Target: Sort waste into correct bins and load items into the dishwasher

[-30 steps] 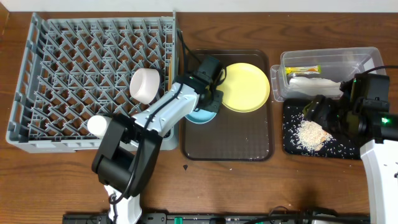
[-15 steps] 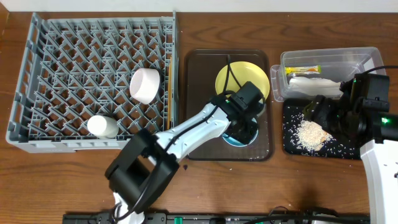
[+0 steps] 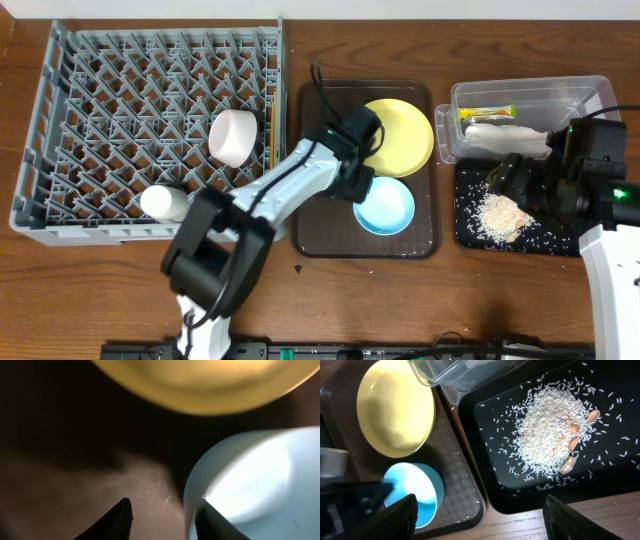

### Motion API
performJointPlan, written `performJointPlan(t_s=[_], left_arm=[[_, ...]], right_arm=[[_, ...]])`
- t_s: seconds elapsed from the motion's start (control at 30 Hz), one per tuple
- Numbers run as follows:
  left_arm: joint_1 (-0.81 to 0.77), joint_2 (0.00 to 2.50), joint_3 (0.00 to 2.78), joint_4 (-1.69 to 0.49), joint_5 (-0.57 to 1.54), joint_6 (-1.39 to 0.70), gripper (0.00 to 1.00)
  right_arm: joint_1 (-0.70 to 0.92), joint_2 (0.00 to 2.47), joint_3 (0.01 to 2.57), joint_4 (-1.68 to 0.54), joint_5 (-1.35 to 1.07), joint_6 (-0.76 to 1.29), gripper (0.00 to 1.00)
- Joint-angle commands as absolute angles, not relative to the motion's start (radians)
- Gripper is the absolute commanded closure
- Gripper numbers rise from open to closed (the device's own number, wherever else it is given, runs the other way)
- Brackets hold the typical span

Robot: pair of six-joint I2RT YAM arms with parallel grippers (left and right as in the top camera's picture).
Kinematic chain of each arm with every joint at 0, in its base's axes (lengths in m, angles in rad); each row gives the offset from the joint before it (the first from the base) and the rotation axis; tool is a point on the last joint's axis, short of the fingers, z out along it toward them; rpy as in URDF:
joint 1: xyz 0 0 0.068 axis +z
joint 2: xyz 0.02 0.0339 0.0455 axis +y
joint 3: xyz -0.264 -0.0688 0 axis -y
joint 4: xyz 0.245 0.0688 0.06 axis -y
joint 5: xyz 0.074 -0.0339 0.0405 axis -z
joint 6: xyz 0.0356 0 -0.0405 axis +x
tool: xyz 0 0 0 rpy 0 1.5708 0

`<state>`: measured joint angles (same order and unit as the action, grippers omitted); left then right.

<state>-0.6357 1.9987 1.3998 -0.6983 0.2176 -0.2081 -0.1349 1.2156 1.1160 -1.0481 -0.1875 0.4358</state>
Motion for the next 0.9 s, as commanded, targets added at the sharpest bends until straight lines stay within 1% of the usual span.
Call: performJointPlan(t_s=[0.0, 0.03, 0.1, 0.13, 0.17, 0.37, 0.43, 0.53, 0.57, 0.63, 0.67, 0.7, 0.77, 0.87], left_arm=[[-0.641, 2.038, 1.391, -0.701, 0.345, -0.172, 0.65], [-0.642, 2.043, 1.391, -0.703, 0.348, -0.172, 0.67], [-0.643, 2.051, 1.391, -0.701, 0.347, -0.17, 0.76], [-0.643, 2.054, 1.391, -0.698, 0.347, -0.168, 0.9], [-0.643, 2.056, 1.391, -0.697, 0.341, -0.168, 0.92], [-0.633, 2.006, 1.419, -0.744, 0.252, -0.17, 0.93], [-0.62, 1.934, 1.461, -0.797, 0.156, -0.178, 0.93], [-0.596, 1.798, 1.496, -0.85, -0.088, -0.176, 0.93], [-0.582, 1.731, 1.497, -0.866, -0.245, -0.176, 0.92], [-0.564, 1.671, 1.496, -0.883, -0.413, -0.144, 0.93], [-0.542, 1.632, 1.496, -0.896, -0.542, -0.088, 0.92], [-0.529, 1.62, 1.496, -0.901, -0.601, -0.062, 0.93], [-0.471, 1.6, 1.496, -0.915, -0.798, 0.031, 0.93], [-0.377, 1.603, 1.496, -0.898, -1.002, 0.084, 0.93]], right_arm=[[-0.142, 1.216, 1.111, -1.044, -0.192, 0.421, 0.22], [-0.142, 1.216, 1.111, -1.044, -0.192, 0.422, 0.21], [-0.142, 1.216, 1.111, -1.044, -0.192, 0.422, 0.22], [-0.142, 1.216, 1.111, -1.044, -0.192, 0.422, 0.22], [-0.142, 1.216, 1.111, -1.044, -0.192, 0.422, 0.22], [-0.142, 1.216, 1.111, -1.048, -0.192, 0.421, 0.22], [-0.142, 1.216, 1.111, -1.048, -0.192, 0.421, 0.22], [-0.142, 1.216, 1.111, -1.047, -0.192, 0.421, 0.22], [-0.142, 1.216, 1.111, -1.047, -0.192, 0.421, 0.22], [-0.142, 1.216, 1.111, -1.047, -0.192, 0.421, 0.22], [-0.142, 1.216, 1.111, -1.046, -0.192, 0.421, 0.22], [-0.142, 1.216, 1.111, -1.044, -0.192, 0.421, 0.21], [-0.142, 1.216, 1.111, -1.043, -0.192, 0.421, 0.21], [-0.142, 1.216, 1.111, -1.044, -0.191, 0.421, 0.21]])
